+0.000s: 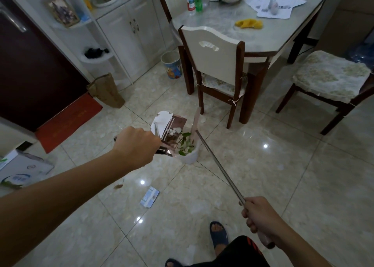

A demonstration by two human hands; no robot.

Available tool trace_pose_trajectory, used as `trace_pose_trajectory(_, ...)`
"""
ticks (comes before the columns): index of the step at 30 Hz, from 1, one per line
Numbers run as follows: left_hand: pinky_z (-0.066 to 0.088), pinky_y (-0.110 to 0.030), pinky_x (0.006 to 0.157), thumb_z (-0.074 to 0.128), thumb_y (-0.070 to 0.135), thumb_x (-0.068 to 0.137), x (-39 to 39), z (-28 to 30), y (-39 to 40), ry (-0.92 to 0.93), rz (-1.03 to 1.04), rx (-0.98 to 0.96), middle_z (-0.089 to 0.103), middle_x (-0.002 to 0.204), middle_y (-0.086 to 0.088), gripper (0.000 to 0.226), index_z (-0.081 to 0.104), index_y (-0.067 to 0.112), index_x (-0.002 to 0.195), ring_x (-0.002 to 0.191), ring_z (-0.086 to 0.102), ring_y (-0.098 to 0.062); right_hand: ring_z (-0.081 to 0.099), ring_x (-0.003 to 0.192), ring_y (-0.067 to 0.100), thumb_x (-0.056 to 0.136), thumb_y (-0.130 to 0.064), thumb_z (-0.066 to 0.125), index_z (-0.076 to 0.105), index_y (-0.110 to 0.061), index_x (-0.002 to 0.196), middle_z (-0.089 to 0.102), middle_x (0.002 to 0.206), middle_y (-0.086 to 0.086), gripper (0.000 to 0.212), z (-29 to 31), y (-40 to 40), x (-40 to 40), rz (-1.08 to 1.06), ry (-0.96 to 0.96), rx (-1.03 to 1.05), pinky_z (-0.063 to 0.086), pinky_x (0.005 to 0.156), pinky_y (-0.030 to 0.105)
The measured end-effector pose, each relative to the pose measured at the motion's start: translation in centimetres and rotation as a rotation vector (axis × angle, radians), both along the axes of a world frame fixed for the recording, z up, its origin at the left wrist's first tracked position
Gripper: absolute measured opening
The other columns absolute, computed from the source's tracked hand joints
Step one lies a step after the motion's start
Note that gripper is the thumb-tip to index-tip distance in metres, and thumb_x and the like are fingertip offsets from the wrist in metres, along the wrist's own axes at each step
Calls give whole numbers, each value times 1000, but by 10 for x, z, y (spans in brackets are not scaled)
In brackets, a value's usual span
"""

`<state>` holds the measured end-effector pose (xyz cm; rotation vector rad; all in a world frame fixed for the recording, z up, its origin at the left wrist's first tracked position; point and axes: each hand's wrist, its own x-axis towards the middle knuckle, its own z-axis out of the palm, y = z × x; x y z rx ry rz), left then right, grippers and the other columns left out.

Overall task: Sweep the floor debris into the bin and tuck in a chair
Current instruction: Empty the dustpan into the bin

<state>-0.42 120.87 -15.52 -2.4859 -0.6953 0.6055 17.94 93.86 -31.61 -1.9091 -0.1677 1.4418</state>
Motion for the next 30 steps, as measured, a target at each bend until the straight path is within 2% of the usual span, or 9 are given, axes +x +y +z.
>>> trace_pose_trajectory(6,17,-20,38,64,34,85,-3,2,1,19,19,-2,32,43,7,15,64,23,76,34,28,-8,35,33,8,95,-4,38,65,-5,96,50,48,-3,27,-4,-12,1,-82,63,58,27,35,17)
trace_pose_trajectory(10,16,-21,39,64,33,85,-3,5,2,5,20,17,31,43,7,16,62,23,72,34,28,-8,35,34,9,95,-4,40,64,0,100,54,49,-1,25,-4,-12,0,-163,184,91,26,34,17)
trace_pose_trajectory(15,18,-22,40,59,32,87,-1,1,3,-14,12,32,39,45,7,18,59,24,70,37,33,-9,36,36,10,95,-3,40,63,5,103,55,53,3,25,0,-1,-10,-168,291,105,26,33,17)
trace_pose_trajectory(18,16,-22,40,58,31,87,1,-1,3,-26,8,41,38,44,7,18,58,25,70,36,32,-8,35,35,10,94,0,38,61,7,102,52,53,5,25,0,5,-26,-164,274,82,25,32,16)
trace_pose_trajectory(22,17,-21,40,60,29,84,3,-1,3,-24,16,42,34,43,7,24,46,25,65,35,30,-8,36,35,10,96,-2,37,60,6,100,50,57,7,25,-2,10,-41,-158,204,22,24,33,19)
trace_pose_trajectory(26,22,-22,40,58,32,87,0,1,7,-43,28,37,37,47,7,16,60,22,75,38,34,-8,37,31,9,96,-1,34,58,5,88,46,57,8,26,-9,8,-41,-143,132,-13,23,35,18)
trace_pose_trajectory(30,26,-23,42,56,34,88,-2,2,8,-36,39,34,40,50,7,17,61,22,79,41,35,-9,35,37,11,95,-1,35,58,5,85,46,59,9,26,-16,5,-34,-121,103,-54,24,36,21)
